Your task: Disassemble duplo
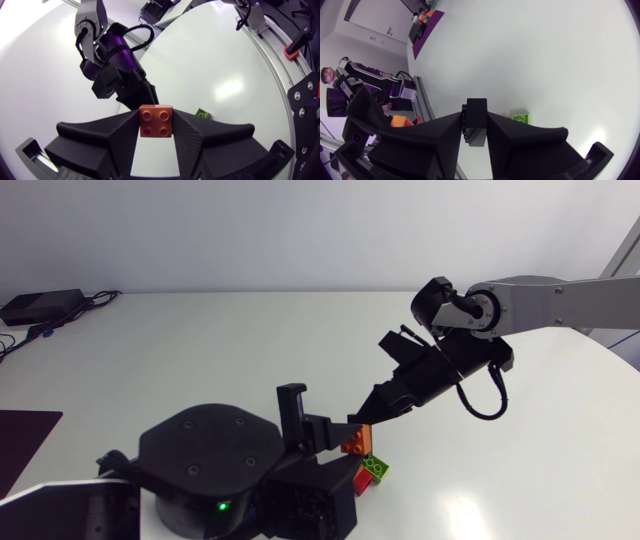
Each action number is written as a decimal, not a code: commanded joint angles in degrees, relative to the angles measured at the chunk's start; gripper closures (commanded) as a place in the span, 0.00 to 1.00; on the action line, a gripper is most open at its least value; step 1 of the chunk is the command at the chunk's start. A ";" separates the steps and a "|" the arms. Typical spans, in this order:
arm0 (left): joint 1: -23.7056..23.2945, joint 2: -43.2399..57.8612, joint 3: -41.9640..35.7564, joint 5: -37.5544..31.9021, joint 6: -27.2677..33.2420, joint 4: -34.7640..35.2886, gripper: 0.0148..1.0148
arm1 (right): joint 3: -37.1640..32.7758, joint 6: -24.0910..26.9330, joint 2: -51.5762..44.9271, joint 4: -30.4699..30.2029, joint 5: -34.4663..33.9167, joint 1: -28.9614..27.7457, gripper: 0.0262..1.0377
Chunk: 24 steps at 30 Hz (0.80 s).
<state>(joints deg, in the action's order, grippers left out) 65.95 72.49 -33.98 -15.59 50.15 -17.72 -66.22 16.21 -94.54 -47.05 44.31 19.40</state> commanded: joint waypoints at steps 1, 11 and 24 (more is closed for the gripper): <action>-3.99 0.20 0.14 1.09 1.00 3.83 0.74 | 0.65 -1.35 2.70 2.05 -2.83 -0.77 0.78; -12.52 11.97 -1.97 8.30 -0.58 12.09 0.73 | 7.94 0.76 5.42 13.21 -20.94 0.29 0.77; -15.24 16.63 -7.86 14.01 -0.58 20.09 0.36 | 12.87 3.22 5.42 19.19 -33.24 4.07 0.76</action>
<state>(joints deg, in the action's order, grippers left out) 51.05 88.18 -39.99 -2.42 49.87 1.37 -54.92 18.04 -88.95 -28.86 12.01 23.07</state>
